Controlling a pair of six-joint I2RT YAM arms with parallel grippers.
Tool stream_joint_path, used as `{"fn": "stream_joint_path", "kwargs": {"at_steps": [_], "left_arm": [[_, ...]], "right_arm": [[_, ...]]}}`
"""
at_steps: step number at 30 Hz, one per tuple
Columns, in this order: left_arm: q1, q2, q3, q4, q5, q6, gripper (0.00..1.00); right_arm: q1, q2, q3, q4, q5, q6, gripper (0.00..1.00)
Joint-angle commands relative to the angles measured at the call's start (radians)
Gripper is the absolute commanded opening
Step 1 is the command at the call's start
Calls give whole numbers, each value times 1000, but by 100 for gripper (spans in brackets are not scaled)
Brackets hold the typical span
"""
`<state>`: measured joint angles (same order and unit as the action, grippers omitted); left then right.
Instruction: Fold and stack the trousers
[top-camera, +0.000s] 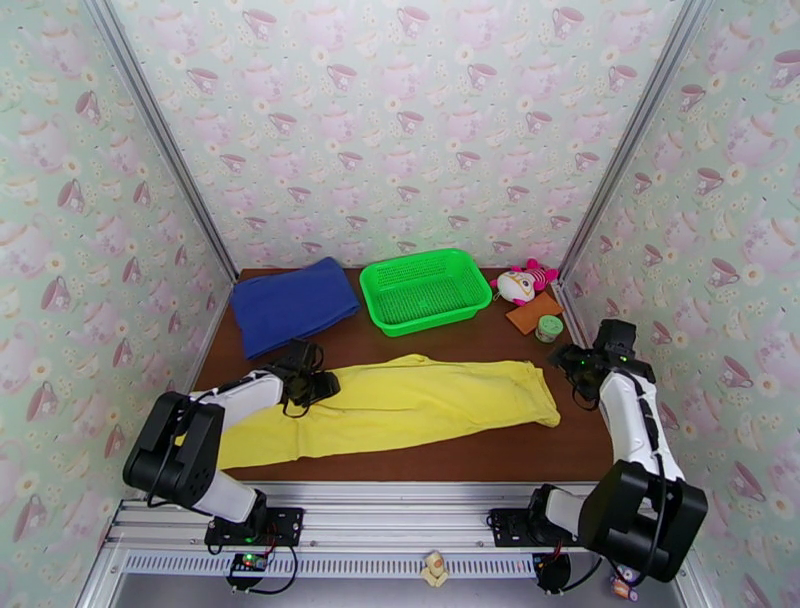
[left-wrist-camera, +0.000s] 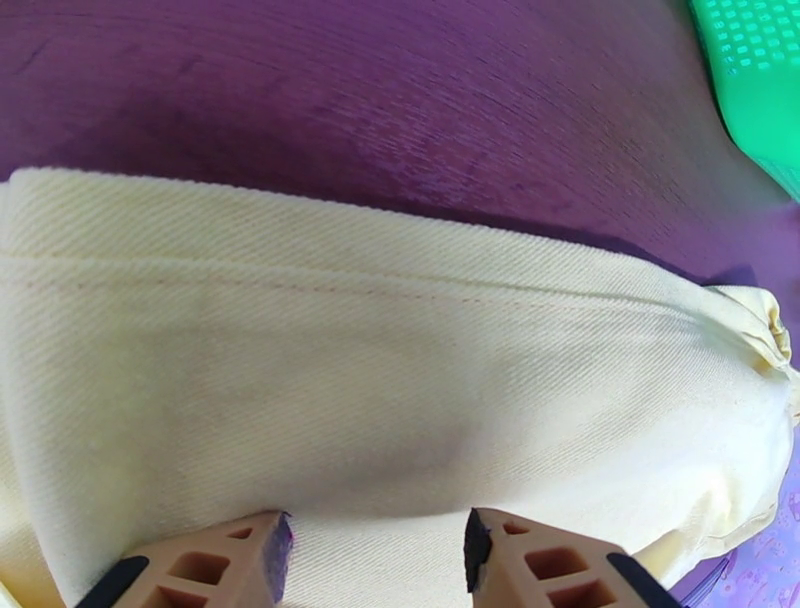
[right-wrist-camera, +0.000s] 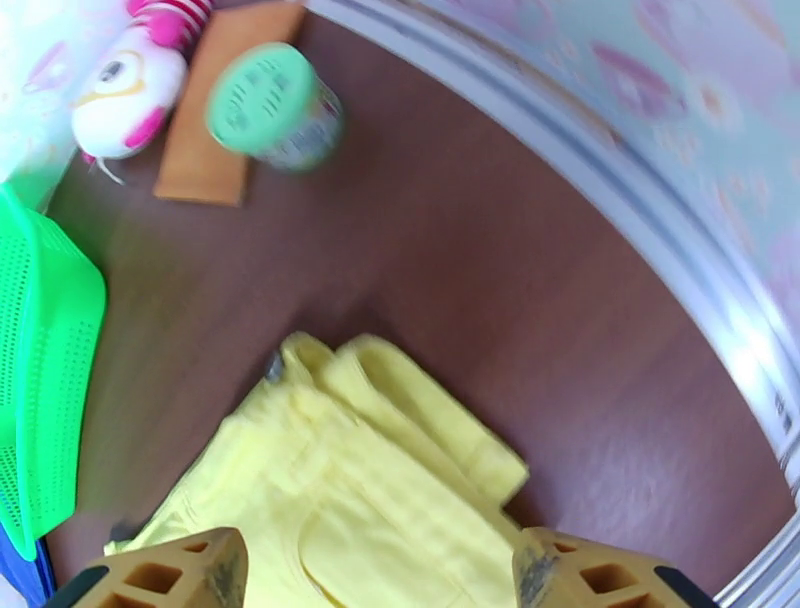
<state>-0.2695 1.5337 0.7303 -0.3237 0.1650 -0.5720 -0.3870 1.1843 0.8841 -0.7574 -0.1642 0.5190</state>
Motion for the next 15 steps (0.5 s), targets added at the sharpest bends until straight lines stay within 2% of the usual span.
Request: {"fn": "stream_joint_path", "kwargs": {"at_steps": [1, 3, 7, 9, 13, 15], "left_arm": [[13, 16, -49, -80, 0, 18, 52], [11, 8, -53, -62, 29, 22, 52], [8, -2, -50, -51, 52, 31, 52], [5, -7, -50, -51, 57, 40, 52], [1, -24, -51, -59, 51, 49, 52], [0, -38, -54, -66, 45, 50, 52]], "right_arm": [[1, -71, -107, -29, -118, 162, 71], [9, -115, -172, -51, -120, 216, 69], [12, -189, -241, -139, -5, 250, 68], [11, -211, -275, -110, -15, 276, 67], [11, -114, -276, 8, -39, 303, 67], [10, -19, -252, 60, -64, 278, 57]]}}
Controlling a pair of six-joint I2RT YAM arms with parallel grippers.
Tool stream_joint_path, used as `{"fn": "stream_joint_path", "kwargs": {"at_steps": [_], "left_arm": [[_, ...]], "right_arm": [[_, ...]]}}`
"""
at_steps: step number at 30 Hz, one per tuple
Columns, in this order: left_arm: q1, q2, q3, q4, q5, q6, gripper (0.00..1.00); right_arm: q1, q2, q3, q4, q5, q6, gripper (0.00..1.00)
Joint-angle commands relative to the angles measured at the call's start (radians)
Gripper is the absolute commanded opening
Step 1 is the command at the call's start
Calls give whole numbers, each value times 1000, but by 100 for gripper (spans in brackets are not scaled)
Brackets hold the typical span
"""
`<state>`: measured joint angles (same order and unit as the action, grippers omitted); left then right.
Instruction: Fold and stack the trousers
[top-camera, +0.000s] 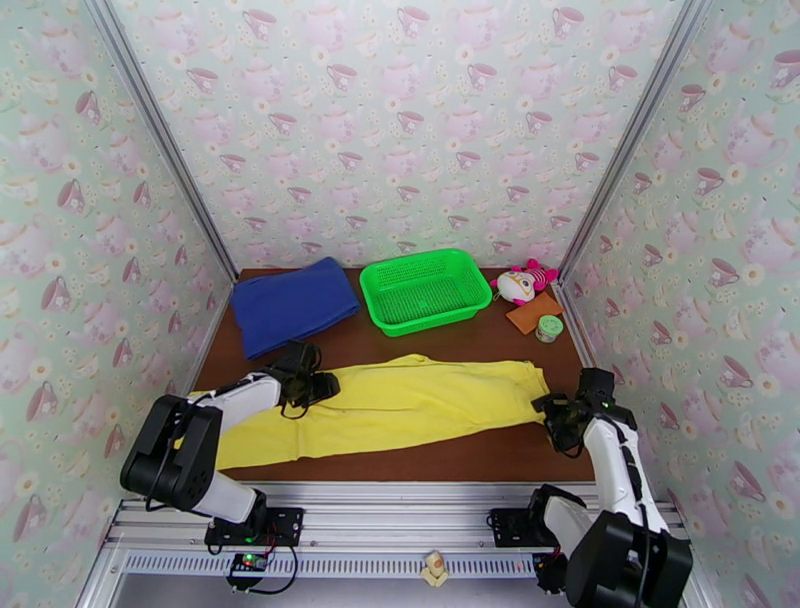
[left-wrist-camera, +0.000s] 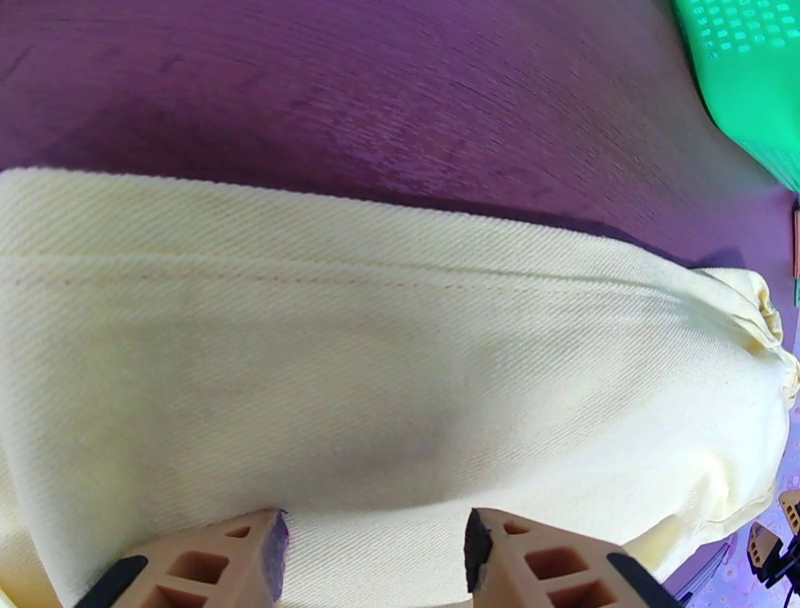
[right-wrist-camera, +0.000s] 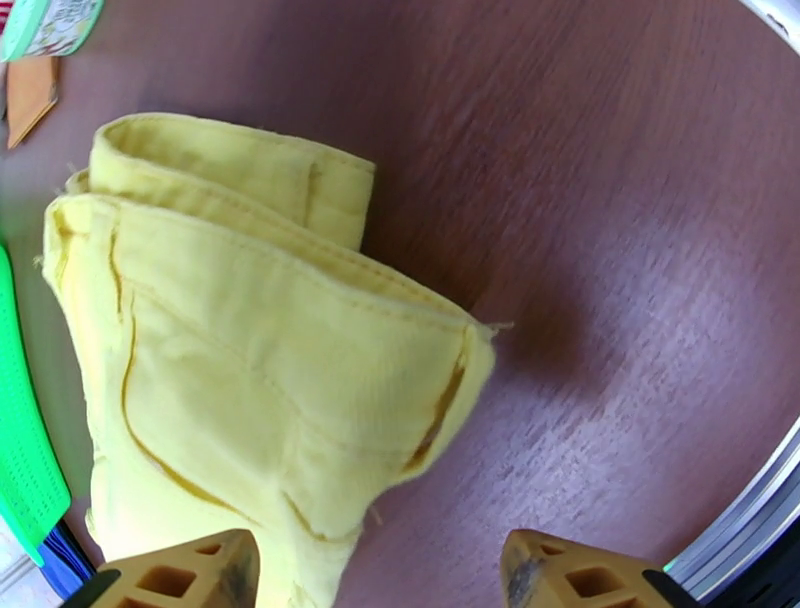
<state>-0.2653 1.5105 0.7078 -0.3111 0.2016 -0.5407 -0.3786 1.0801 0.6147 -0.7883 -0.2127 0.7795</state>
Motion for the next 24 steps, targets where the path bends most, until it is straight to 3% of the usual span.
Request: {"fn": "stream_joint_path", "kwargs": {"at_steps": [1, 3, 4, 5, 14, 24], "left_arm": [[-4, -22, -34, -83, 4, 16, 52], [-5, -40, -37, -89, -6, 18, 52], [-5, -50, -38, -94, -11, 20, 52], [-6, -60, -39, -98, -18, 24, 52], [-10, -81, -54, -112, -61, 40, 52], [-11, -112, -71, -127, -93, 36, 52]], "right_arm": [[1, 132, 37, 101, -19, 5, 51], [-2, 186, 59, 122, -22, -14, 25], [-2, 194, 71, 127, -17, -21, 7], [-2, 192, 84, 127, -15, -23, 0], [61, 164, 381, -23, -36, -217, 0], [199, 435, 710, 59, -31, -452, 0]]}}
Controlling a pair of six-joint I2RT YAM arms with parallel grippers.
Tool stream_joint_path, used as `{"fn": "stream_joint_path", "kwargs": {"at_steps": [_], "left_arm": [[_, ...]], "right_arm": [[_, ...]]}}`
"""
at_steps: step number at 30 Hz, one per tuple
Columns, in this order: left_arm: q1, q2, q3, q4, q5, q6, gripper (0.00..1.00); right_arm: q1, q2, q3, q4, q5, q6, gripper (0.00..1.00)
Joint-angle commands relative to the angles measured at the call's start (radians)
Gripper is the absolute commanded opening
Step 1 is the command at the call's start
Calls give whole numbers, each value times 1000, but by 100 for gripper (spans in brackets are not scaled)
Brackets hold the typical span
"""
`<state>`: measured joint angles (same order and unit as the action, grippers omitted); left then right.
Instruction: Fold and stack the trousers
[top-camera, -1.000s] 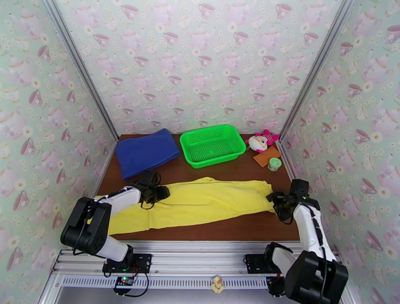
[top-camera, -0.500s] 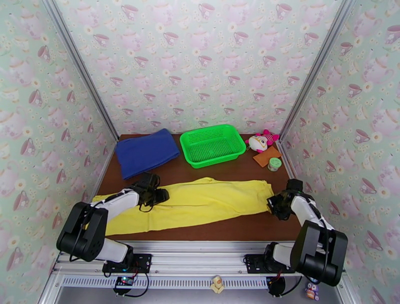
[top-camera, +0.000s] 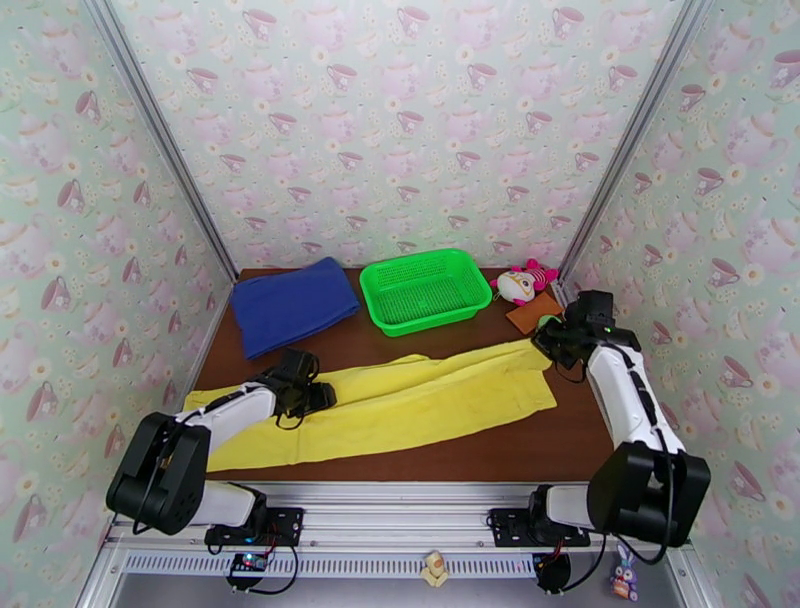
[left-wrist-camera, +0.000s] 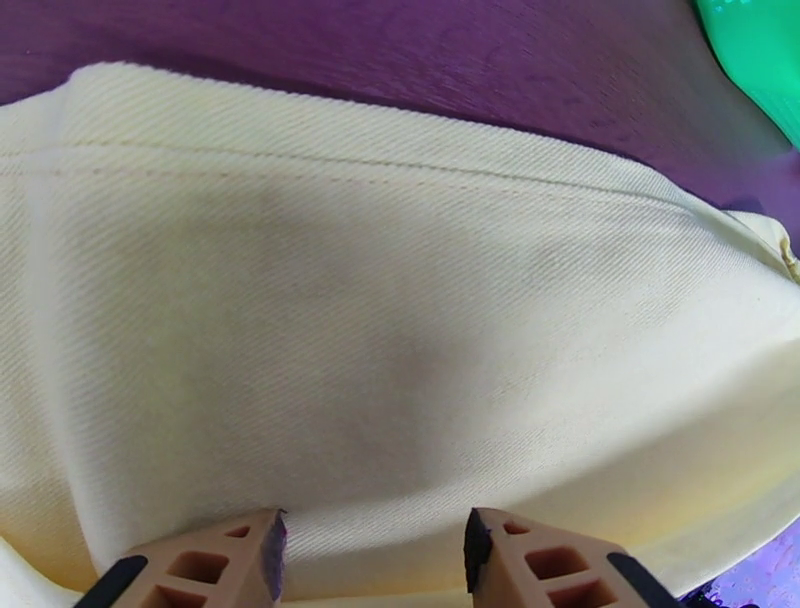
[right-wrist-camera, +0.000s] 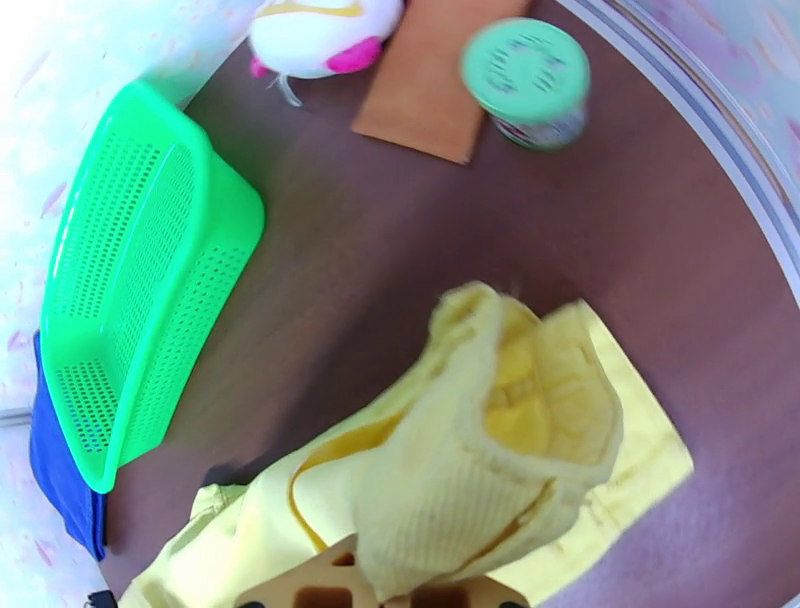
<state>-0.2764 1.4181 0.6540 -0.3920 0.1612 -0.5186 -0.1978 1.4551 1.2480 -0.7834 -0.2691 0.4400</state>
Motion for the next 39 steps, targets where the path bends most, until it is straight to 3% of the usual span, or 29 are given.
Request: {"fn": "stream_joint_path", "kwargs": {"at_steps": [1, 7, 13, 22, 32, 39], "left_arm": [[-1, -27, -22, -44, -55, 12, 52], [-2, -60, -55, -14, -23, 11, 51], [-6, -104, -76, 27, 58, 27, 49], [-10, -113, -73, 9, 89, 29, 47], [-9, -118, -71, -60, 74, 1, 46], [-10, -147, -67, -123, 47, -61, 44]], "right_arm": [[32, 74, 92, 89, 42, -144, 0], [43, 65, 39, 312, 69, -237, 0], [43, 16, -96, 361, 58, -292, 0], [41, -114, -284, 221, 350, -209, 0], [41, -149, -411, 145, 494, -154, 0], [41, -208, -473, 100, 518, -95, 0]]}}
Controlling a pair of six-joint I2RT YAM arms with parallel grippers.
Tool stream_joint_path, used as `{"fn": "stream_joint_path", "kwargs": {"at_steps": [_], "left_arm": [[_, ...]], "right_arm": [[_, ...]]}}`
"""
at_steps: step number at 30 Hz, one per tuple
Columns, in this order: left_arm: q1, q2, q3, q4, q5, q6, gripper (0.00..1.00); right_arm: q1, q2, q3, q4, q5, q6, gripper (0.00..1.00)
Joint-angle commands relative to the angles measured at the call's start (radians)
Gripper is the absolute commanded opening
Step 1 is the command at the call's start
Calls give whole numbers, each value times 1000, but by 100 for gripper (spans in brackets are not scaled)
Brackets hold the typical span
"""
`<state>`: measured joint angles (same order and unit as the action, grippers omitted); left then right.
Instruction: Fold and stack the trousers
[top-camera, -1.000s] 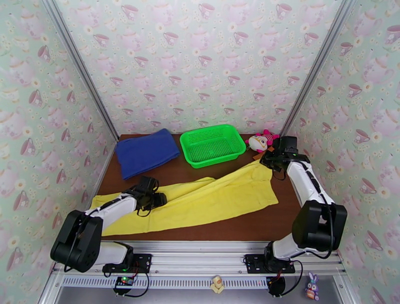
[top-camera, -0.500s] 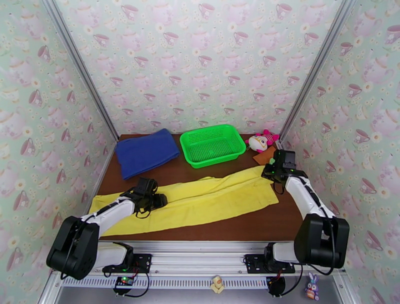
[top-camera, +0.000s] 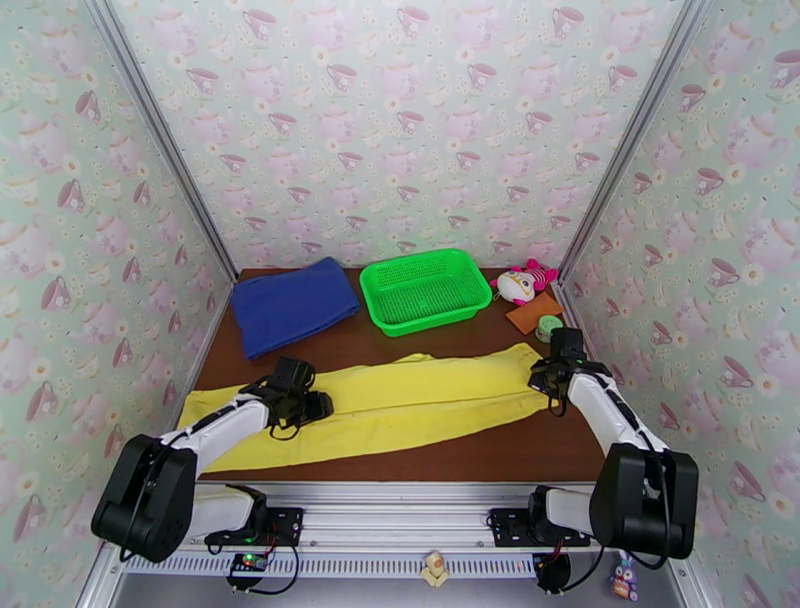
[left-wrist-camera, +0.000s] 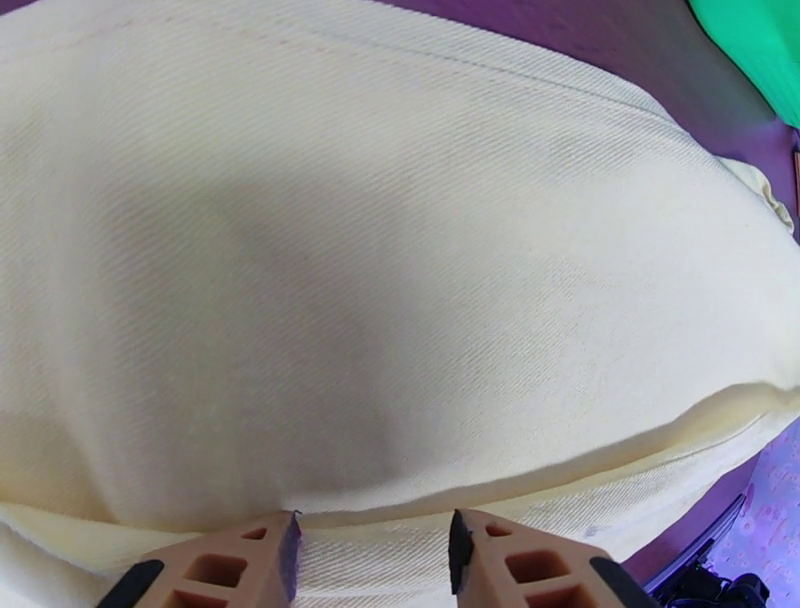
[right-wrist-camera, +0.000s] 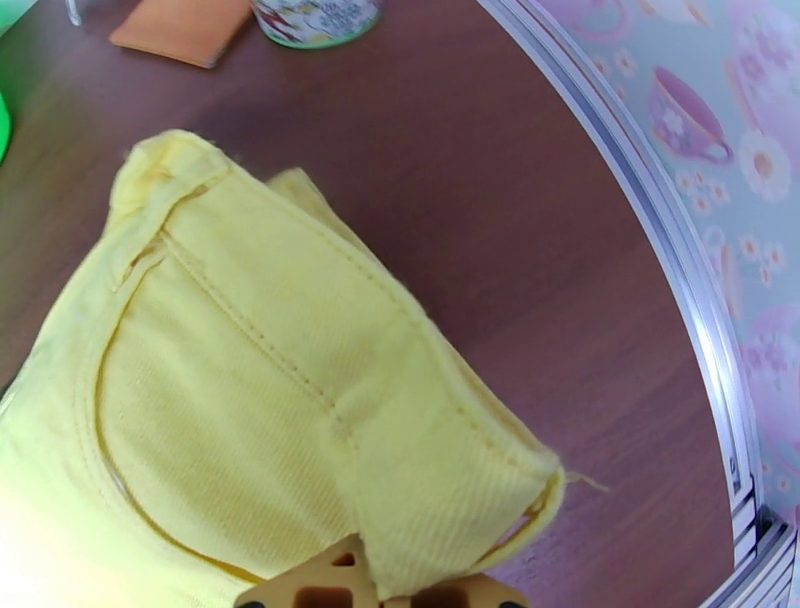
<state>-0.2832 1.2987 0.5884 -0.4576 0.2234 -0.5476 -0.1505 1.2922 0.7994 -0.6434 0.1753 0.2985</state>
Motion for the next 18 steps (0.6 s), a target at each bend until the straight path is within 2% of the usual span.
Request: {"fn": "stream_joint_path", "kwargs": {"at_steps": [1, 7, 8, 10, 13, 16, 18], "left_arm": [[-3, -39, -1, -64, -17, -35, 43], [-6, -138, 15, -142, -2, -34, 41], [-11, -163, 16, -154, -4, -35, 41], [-20, -208, 27, -178, -4, -35, 41], [-39, -251, 43, -191, -10, -17, 43], [-47, -214, 71, -213, -65, -20, 44], [-47, -140, 102, -234, -94, -15, 43]], "right_arm": [[-7, -54, -33, -48, 78, 57, 0], [-4, -56, -8, -115, 72, 132, 0], [-5, -69, 3, -131, 68, 138, 3], [-4, -120, 23, -170, 75, 149, 24], [20, -263, 40, -160, 2, 143, 52], [84, -353, 67, -65, -176, 131, 61], [145, -322, 72, 45, -343, 144, 68]]}}
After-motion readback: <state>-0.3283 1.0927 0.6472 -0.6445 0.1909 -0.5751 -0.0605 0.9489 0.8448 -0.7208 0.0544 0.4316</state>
